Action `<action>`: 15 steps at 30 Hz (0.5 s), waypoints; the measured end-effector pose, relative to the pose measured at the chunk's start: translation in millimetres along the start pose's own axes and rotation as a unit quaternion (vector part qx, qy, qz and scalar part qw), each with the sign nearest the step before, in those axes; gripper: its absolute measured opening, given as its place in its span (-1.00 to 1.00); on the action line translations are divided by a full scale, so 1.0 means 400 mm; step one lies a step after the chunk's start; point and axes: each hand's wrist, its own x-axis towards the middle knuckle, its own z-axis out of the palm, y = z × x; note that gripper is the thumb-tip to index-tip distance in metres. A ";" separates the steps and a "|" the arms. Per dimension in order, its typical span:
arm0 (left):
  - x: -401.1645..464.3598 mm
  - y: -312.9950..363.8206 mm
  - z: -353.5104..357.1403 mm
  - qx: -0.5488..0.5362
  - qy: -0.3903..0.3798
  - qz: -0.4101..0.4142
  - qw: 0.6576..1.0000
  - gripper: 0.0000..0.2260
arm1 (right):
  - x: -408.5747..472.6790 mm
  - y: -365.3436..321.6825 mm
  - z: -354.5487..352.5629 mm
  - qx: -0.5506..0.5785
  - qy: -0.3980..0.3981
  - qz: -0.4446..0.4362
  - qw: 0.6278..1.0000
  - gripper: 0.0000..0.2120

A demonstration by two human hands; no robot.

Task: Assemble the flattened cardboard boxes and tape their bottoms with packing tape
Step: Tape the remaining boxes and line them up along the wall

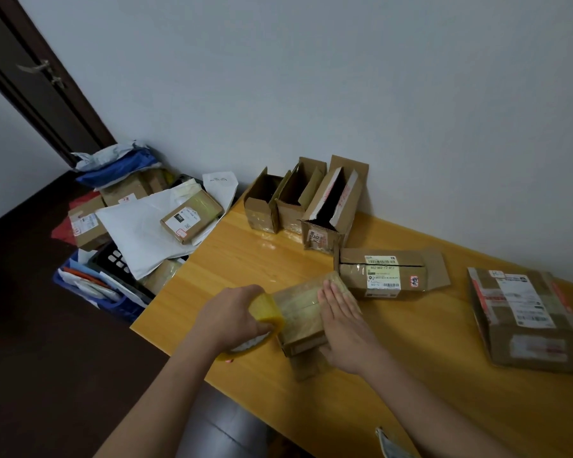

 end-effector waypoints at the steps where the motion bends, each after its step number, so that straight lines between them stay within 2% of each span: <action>1: -0.004 -0.003 0.004 -0.003 -0.003 -0.001 1.000 -0.35 | -0.001 0.001 0.009 0.008 -0.004 -0.008 1.000 0.03; 4: -0.005 0.003 0.008 0.014 -0.002 -0.004 1.000 -0.35 | 0.002 0.022 0.017 0.009 -0.023 -0.023 0.999 0.10; 11: -0.013 0.005 0.026 -0.007 -0.020 -0.035 0.999 -0.36 | 0.006 0.032 0.008 0.001 -0.025 -0.029 0.999 0.05; 15: -0.026 -0.021 0.053 0.034 -0.034 -0.039 0.998 -0.38 | 0.004 0.040 0.000 0.002 -0.028 -0.038 0.999 0.04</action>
